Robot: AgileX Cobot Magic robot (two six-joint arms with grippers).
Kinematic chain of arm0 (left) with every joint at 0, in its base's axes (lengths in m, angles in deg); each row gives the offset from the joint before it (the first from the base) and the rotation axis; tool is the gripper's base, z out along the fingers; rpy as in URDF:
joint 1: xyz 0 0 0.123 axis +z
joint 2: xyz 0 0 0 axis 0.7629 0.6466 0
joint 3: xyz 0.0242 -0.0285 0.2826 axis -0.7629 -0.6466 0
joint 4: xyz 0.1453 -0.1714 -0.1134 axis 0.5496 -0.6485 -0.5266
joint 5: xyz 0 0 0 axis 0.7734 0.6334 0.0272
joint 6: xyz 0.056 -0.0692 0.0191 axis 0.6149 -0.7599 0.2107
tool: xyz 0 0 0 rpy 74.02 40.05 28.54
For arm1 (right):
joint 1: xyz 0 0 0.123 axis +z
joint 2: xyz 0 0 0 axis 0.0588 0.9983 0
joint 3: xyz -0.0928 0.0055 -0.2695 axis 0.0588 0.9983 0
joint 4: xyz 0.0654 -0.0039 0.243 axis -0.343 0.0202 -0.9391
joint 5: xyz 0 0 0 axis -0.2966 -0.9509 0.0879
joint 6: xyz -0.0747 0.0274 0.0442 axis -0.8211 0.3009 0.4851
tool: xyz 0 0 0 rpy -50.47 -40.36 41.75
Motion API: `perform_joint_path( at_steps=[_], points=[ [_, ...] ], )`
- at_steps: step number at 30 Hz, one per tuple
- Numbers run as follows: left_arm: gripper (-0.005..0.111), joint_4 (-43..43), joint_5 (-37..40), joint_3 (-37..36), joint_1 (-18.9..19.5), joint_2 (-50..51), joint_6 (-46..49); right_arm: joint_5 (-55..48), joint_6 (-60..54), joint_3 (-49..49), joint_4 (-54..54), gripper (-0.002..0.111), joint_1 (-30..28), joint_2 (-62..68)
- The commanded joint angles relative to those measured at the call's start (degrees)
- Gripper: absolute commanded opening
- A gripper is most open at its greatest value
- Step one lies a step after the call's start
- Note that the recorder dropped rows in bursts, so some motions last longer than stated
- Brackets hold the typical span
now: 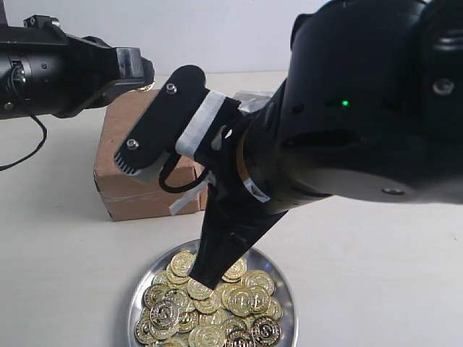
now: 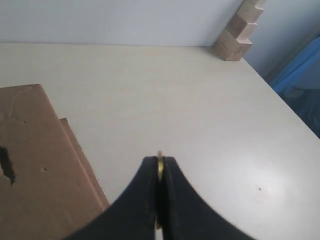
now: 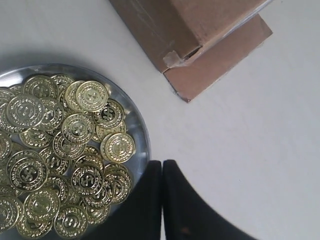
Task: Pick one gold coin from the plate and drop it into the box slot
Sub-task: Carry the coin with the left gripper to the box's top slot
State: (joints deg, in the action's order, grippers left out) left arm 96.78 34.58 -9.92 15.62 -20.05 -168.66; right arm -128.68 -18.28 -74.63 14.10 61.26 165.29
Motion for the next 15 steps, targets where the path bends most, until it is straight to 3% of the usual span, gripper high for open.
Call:
perform_joint_path(
  at_steps=[1,3,6,12,15],
  points=[
    [0.0,-2.1,2.1,0.2,-0.3,-0.4,4.5,0.9,0.2,-0.2,-0.1,0.0,0.1,-0.6],
    [0.0,-7.9,5.3,0.2,-0.3,-0.4,13.5,0.9,0.2,-0.2,-0.1,0.0,0.1,-0.6],
    [0.0,-23.0,11.9,0.2,-0.3,-0.4,34.5,0.9,0.2,-0.2,-0.1,0.0,0.1,-0.6],
    [0.0,-62.3,26.4,2.1,-0.4,-0.4,82.9,1.0,0.2,-0.2,-0.1,0.0,0.1,-0.6],
    [0.0,-70.2,30.3,3.7,-0.5,-0.9,86.6,1.0,0.2,-0.2,-0.1,0.0,0.1,-0.6]
  ],
)
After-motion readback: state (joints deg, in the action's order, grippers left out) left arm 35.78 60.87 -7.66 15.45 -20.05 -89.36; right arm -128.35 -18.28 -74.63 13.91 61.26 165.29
